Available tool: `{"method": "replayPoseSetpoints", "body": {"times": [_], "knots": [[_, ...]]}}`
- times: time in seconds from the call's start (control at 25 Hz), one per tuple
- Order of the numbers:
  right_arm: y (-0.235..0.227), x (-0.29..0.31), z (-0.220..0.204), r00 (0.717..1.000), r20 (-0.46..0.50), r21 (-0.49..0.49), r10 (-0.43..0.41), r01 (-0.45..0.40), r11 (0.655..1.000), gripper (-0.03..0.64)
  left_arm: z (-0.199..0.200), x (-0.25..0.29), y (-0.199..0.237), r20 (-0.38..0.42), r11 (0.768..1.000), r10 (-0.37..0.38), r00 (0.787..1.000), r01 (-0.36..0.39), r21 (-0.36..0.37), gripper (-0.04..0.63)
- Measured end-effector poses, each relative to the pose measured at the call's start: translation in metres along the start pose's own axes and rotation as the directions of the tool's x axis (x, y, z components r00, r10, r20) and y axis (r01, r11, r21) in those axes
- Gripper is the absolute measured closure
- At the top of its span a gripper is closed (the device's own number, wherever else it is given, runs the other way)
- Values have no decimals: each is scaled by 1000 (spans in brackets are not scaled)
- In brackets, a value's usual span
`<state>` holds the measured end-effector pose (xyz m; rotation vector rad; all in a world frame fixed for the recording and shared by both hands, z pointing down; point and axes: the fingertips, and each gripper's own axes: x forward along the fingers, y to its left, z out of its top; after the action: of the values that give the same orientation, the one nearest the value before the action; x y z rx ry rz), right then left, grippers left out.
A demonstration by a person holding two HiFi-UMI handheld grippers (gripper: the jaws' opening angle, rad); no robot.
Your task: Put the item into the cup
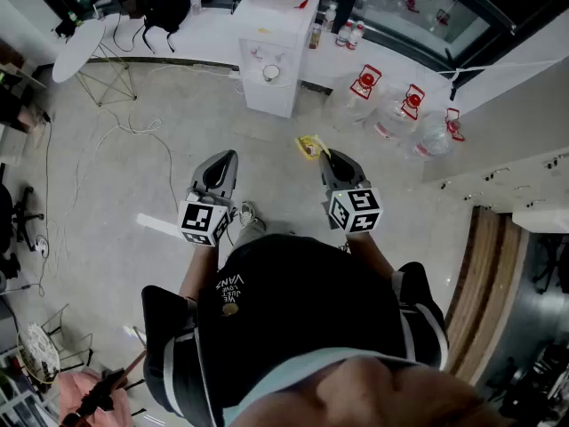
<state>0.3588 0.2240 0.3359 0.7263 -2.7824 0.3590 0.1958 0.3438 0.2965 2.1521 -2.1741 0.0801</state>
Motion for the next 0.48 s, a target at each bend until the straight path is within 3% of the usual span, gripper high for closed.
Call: {"method": "replayPoseSetpoints", "body": {"times": [0.48], "knots": [[1,-30,-1,999,47,34,-1,-1,999,557,2,-25,-26,-18,1000,10,1000,-10,-8,577]]}}
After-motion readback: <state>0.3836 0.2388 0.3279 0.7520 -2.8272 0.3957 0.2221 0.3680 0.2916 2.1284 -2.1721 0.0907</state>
